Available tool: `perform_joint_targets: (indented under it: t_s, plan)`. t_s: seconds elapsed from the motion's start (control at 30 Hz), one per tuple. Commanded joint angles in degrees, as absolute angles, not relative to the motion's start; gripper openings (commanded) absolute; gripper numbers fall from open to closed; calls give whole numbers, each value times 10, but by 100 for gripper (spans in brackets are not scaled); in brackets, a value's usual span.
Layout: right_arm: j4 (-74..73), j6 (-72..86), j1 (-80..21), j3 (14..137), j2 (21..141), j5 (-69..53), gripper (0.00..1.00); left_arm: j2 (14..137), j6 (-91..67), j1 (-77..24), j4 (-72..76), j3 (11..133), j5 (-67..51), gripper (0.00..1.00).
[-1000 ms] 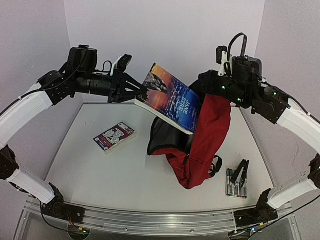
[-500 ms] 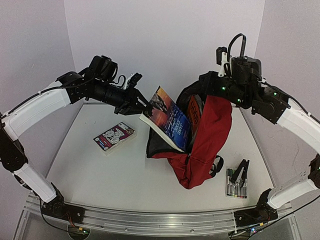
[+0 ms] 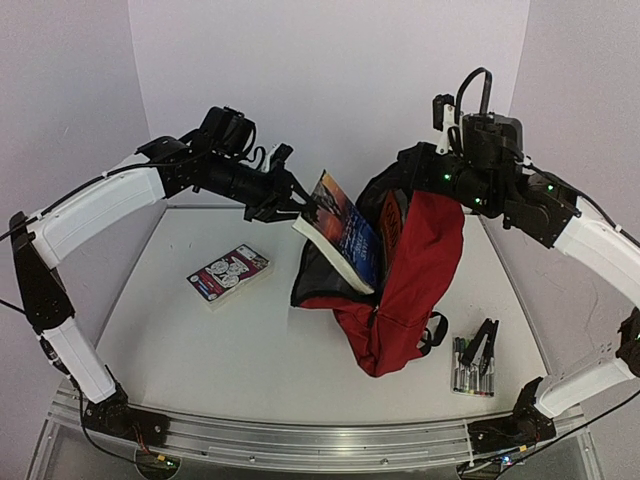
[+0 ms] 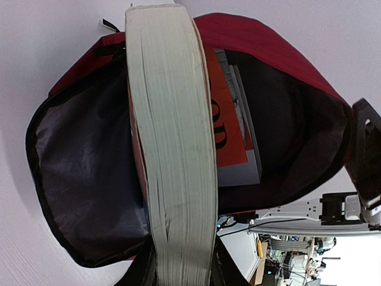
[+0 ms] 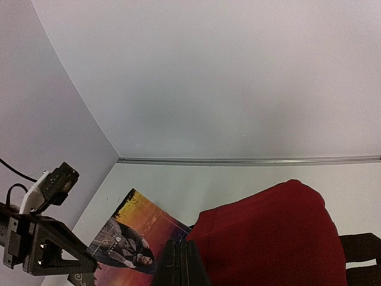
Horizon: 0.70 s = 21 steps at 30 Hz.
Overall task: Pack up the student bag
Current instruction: Place the book in the student bag.
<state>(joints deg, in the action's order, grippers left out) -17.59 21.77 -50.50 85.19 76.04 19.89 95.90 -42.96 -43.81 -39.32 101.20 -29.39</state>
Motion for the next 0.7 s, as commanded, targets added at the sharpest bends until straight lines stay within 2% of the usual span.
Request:
perform_joint_targets:
  t_s: [0.0,0.4,0.53,0.67]
  plan:
    - [-158,228,-511,862,770,197,0,981,-460,-442,-238,1085,-294,0]
    - [-150,225,-516,859,781,198,0,1120,-446,-477,-256,1223,-317,2]
    - [-147,225,-516,855,779,210,0,1160,-413,-497,-303,1265,-310,6]
    - [-147,231,-516,848,775,246,0,1163,-400,-509,-305,1257,-312,14]
